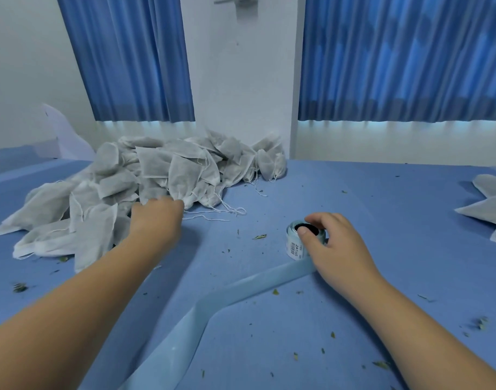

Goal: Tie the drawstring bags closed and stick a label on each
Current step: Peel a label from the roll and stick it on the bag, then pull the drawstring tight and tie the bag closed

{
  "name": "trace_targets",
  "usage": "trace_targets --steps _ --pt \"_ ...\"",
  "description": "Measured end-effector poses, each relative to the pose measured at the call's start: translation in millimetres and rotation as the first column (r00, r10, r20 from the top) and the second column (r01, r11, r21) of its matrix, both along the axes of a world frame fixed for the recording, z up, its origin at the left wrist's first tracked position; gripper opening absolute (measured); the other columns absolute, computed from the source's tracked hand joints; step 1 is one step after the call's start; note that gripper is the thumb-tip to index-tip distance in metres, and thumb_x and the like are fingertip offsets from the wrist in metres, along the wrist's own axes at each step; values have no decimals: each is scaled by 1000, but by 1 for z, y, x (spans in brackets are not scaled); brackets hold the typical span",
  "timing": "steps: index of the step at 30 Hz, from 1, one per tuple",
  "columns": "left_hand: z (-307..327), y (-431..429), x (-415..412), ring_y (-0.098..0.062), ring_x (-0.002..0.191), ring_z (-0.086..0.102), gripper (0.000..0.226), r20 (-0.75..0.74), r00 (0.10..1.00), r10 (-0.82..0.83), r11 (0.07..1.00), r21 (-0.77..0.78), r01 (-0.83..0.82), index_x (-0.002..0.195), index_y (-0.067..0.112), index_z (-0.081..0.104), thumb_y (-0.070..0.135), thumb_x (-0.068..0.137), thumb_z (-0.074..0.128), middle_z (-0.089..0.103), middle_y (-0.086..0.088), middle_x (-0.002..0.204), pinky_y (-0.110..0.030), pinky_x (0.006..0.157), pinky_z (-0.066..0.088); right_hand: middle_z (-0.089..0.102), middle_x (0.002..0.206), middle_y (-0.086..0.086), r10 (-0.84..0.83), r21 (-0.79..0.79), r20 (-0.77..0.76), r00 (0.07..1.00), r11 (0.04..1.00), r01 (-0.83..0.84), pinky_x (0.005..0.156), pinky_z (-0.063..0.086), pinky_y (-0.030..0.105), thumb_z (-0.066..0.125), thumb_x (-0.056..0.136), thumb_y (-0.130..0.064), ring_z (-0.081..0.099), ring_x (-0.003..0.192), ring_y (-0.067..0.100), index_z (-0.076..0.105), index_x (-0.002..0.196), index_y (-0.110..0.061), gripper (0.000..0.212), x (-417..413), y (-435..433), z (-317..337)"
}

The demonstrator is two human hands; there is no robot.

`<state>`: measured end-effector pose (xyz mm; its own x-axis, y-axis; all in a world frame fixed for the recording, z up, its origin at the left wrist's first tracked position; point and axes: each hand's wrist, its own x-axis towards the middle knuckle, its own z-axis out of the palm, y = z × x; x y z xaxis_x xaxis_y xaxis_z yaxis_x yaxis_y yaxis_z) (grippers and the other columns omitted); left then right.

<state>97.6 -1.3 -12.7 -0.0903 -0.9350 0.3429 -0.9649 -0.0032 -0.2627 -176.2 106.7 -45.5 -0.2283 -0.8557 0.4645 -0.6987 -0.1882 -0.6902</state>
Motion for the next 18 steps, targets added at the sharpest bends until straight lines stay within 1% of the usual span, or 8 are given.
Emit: trace_targets --steps 2,5,9,12,13,15,16,18 --pt "11 1 -4 -32 91 56 11 -221 972 -86 994 -92 67 99 16 56 15 92 47 62 -7 106 -36 73 41 51 112 -14 -11 1 6 1000 1000 11 82 32 17 57 93 -33 44 94 -5 59 115 -24 24 1 1 1" --pt "31 6 -12 -34 88 58 17 -556 795 -243 965 -222 140 100 14 62 15 91 47 66 -13 95 -38 70 48 48 116 -15 -26 1 22 999 1000 26 86 31 18 56 93 -34 43 103 -2 56 122 -22 31 1 4 3" --pt "50 23 -36 -15 60 44 22 -777 486 -400 916 -355 188 69 21 48 11 89 50 50 6 63 -30 51 29 47 122 -16 -21 -28 95 995 999 24 90 34 19 57 92 -33 44 108 -2 53 127 -24 36 -2 10 8" --pt "58 41 -62 -2 44 39 33 -915 132 -380 908 -343 238 60 21 47 8 89 55 45 18 44 -19 45 33 49 124 -18 -3 -79 192 981 997 19 91 37 20 59 92 -28 47 115 -3 52 129 -27 37 -5 16 14" --pt "61 48 -69 0 48 45 31 -940 19 -341 905 -322 278 61 21 53 7 89 56 49 21 46 -17 50 39 50 126 -20 17 -106 246 969 994 9 92 39 21 59 93 -26 48 117 -3 52 129 -28 37 -6 18 17" --pt "61 60 -81 -11 70 62 24 -958 -158 -238 891 -280 357 73 19 65 6 91 55 67 14 66 -29 71 51 52 129 -24 115 -177 370 922 983 -52 94 42 20 60 93 -23 50 119 -7 52 127 -33 36 -9 26 20" --pt "61 65 -88 -19 80 66 23 -956 -220 -196 879 -271 392 79 17 69 5 91 55 72 6 77 -37 80 53 52 130 -26 177 -217 418 891 972 -91 95 42 18 60 94 -22 50 118 -9 51 125 -38 36 -12 31 22" --pt "58 76 -101 -21 80 67 28 -946 -293 -142 860 -265 437 77 16 72 3 92 53 73 0 80 -37 78 53 54 128 -28 271 -264 478 835 952 -158 92 44 15 61 94 -21 52 117 -10 51 121 -42 35 -18 40 25"
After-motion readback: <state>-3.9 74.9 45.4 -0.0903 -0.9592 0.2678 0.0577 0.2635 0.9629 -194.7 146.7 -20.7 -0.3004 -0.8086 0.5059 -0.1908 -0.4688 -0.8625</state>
